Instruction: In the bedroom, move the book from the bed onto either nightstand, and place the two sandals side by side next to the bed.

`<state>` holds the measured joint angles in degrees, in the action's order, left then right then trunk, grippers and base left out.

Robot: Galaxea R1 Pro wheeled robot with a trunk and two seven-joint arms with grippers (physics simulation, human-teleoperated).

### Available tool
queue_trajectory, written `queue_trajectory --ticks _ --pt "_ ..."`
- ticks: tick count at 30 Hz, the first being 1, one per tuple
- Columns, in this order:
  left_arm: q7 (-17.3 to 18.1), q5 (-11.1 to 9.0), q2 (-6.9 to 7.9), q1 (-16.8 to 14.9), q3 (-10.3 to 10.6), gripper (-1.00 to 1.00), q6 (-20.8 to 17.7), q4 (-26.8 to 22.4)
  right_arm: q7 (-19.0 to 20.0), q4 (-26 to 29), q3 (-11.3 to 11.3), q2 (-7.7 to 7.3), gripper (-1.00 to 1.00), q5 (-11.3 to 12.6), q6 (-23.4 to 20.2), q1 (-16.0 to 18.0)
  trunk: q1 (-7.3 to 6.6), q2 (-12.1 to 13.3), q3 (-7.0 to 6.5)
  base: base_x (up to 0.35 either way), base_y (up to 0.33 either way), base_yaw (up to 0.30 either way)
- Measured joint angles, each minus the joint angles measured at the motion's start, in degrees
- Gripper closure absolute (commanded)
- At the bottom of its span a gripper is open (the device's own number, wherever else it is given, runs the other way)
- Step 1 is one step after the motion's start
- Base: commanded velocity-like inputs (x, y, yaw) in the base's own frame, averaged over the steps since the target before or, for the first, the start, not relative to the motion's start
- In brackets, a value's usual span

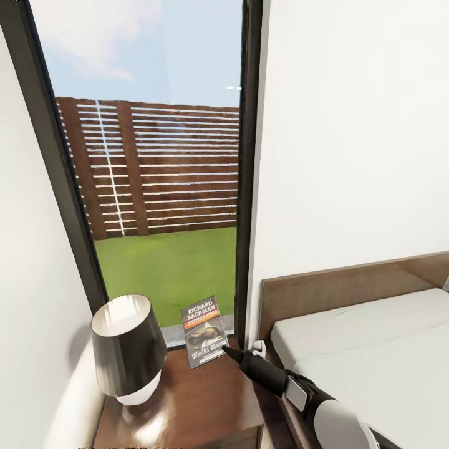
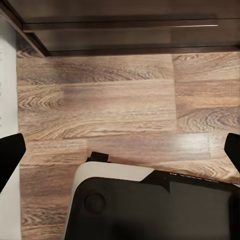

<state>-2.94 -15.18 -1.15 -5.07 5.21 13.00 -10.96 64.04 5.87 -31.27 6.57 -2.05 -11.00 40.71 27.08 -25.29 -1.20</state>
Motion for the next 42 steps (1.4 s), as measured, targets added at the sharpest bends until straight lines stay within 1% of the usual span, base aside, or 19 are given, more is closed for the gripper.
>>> queue_trajectory --ticks 10,24,42 --pt "0.0 0.0 0.00 0.0 0.0 -1.00 0.0 0.0 0.0 0.1 -0.1 -0.05 1.00 0.1 0.0 0.0 0.00 0.0 0.30 0.000 0.000 0.168" --pt "0.0 0.0 0.00 0.0 0.0 -1.00 0.0 0.0 0.0 0.0 -0.3 -0.01 1.00 0.3 0.0 0.0 0.00 0.0 0.37 0.000 0.000 0.024" --pt "0.0 0.1 0.00 0.0 0.0 -1.00 0.0 0.1 0.0 0.0 -0.4 -0.01 1.00 0.4 0.1 0.0 3.94 -7.1 3.51 0.000 0.000 0.000"
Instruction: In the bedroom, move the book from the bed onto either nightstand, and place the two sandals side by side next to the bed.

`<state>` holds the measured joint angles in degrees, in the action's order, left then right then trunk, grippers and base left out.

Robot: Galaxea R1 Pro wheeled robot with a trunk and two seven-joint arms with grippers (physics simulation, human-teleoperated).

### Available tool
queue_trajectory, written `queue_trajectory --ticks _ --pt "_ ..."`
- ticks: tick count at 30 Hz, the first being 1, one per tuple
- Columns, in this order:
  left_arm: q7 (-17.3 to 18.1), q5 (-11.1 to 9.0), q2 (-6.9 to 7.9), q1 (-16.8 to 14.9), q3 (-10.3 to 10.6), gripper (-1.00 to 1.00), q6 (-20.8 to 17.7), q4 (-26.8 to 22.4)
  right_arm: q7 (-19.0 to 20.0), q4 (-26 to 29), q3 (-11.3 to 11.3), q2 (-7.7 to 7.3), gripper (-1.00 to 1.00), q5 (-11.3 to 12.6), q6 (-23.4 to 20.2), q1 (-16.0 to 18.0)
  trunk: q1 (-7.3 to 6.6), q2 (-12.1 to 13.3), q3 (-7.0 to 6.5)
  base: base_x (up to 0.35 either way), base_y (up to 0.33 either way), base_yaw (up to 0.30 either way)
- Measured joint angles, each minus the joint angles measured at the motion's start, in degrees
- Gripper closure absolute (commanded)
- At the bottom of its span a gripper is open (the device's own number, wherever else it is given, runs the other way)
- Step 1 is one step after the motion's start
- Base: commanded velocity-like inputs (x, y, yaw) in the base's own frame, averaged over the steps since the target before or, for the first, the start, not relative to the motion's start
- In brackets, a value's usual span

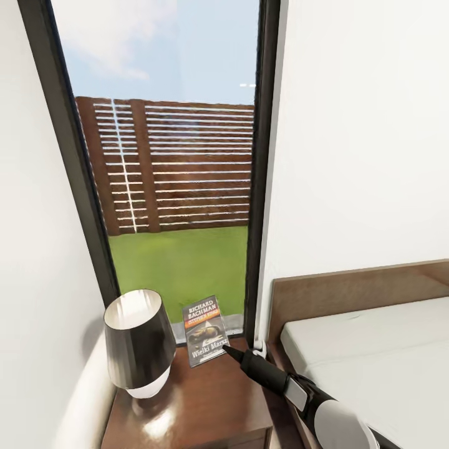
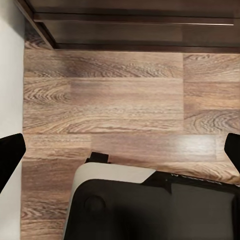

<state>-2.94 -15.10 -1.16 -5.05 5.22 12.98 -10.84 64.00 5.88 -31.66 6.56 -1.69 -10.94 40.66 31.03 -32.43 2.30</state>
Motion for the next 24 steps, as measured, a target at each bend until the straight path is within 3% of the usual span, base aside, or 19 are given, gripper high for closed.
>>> queue_trajectory --ticks 24 --pt "0.0 0.0 0.00 0.0 0.0 -1.00 0.0 0.0 0.0 0.1 0.0 -0.09 1.00 -0.1 0.0 0.0 5.28 -9.7 4.33 0.000 0.000 0.000"
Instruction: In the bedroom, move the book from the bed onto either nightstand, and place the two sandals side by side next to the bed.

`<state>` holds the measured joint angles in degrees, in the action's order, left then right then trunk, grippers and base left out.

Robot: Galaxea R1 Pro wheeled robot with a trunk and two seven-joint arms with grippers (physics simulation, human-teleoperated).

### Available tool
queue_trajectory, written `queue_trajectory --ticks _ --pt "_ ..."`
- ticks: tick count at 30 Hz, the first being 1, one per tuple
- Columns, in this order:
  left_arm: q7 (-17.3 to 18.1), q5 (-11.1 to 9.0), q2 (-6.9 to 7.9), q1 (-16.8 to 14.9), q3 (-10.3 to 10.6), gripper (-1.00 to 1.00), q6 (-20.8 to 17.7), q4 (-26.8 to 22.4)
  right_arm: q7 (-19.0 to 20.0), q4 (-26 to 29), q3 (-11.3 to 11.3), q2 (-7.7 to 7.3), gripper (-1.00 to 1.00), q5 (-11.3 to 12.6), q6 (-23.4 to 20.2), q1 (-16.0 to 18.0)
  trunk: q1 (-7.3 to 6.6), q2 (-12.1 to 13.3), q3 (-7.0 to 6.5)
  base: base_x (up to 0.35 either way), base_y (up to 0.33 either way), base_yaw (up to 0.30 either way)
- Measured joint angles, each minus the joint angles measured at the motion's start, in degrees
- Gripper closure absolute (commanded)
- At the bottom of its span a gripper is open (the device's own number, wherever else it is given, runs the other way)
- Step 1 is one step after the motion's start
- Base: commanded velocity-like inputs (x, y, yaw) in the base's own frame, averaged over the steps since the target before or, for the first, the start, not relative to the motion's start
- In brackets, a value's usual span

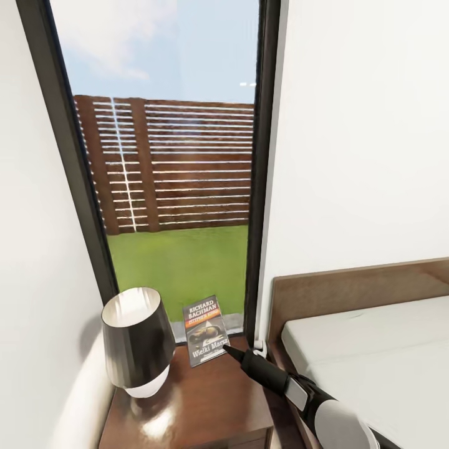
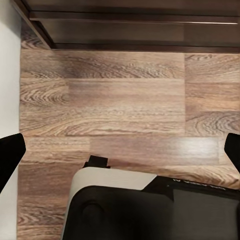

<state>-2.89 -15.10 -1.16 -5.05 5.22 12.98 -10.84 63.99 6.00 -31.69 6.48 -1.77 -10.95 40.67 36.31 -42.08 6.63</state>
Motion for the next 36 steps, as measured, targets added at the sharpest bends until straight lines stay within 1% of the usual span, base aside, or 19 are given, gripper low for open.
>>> queue_trajectory --ticks 24,36 --pt "0.0 0.0 0.00 0.0 0.0 -1.00 0.1 0.1 0.0 0.0 -0.1 0.00 1.00 0.1 0.0 0.0 5.28 -9.6 4.32 0.000 0.000 0.000" --pt "0.0 0.0 0.00 0.0 0.0 -1.00 0.1 0.0 -0.1 0.0 -0.1 0.00 1.00 0.1 0.0 0.0 5.28 -9.7 4.33 0.000 0.000 0.000"
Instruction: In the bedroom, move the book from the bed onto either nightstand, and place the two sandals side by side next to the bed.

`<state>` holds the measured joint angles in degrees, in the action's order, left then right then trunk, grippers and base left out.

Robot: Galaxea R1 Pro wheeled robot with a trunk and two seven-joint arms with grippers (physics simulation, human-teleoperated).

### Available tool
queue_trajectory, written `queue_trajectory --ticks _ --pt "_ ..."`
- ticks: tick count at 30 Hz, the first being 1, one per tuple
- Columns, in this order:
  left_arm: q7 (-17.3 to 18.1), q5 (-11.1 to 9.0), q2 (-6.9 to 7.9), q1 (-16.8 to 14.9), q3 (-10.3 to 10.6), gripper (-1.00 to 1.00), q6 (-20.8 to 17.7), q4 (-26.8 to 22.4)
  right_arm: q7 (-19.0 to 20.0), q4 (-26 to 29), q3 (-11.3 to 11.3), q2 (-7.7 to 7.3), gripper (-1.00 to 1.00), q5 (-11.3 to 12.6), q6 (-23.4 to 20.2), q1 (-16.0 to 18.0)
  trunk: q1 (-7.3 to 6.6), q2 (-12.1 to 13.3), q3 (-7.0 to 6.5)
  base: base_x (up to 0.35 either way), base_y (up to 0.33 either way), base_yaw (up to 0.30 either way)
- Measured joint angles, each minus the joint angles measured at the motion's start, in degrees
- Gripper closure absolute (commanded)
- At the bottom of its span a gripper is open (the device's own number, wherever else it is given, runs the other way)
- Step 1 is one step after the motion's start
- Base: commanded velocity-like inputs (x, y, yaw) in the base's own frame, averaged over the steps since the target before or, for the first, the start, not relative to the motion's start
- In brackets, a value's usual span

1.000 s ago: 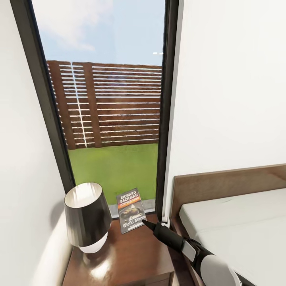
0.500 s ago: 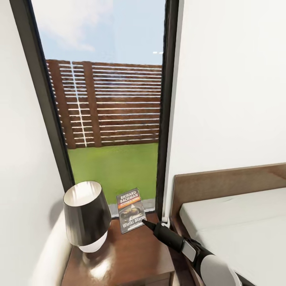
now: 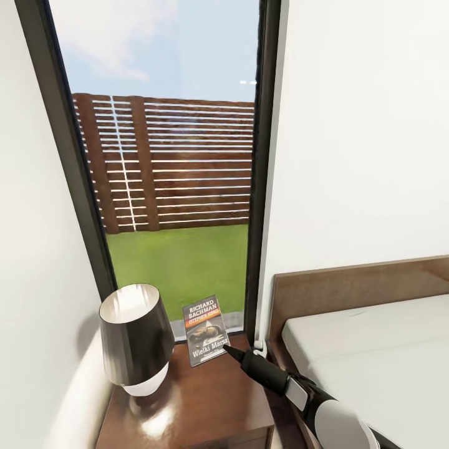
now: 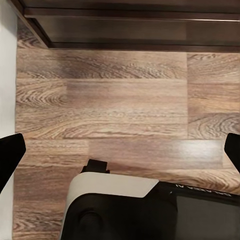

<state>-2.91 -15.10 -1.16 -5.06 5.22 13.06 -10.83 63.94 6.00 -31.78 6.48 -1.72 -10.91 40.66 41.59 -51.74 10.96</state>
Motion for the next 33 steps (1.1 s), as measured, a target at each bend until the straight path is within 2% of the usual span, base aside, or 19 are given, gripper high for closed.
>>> queue_trajectory --ticks 26,33 --pt "0.0 0.0 -0.02 0.0 0.1 -1.00 -0.1 -0.3 0.0 0.1 0.0 0.00 1.00 0.0 0.0 0.0 0.00 0.0 0.00 0.000 0.000 0.000" --pt "0.1 0.0 -0.08 -0.1 0.2 -1.00 -1.0 -2.2 0.0 0.1 0.0 0.00 1.00 0.0 0.0 0.0 0.00 0.0 0.00 0.000 0.000 0.000"
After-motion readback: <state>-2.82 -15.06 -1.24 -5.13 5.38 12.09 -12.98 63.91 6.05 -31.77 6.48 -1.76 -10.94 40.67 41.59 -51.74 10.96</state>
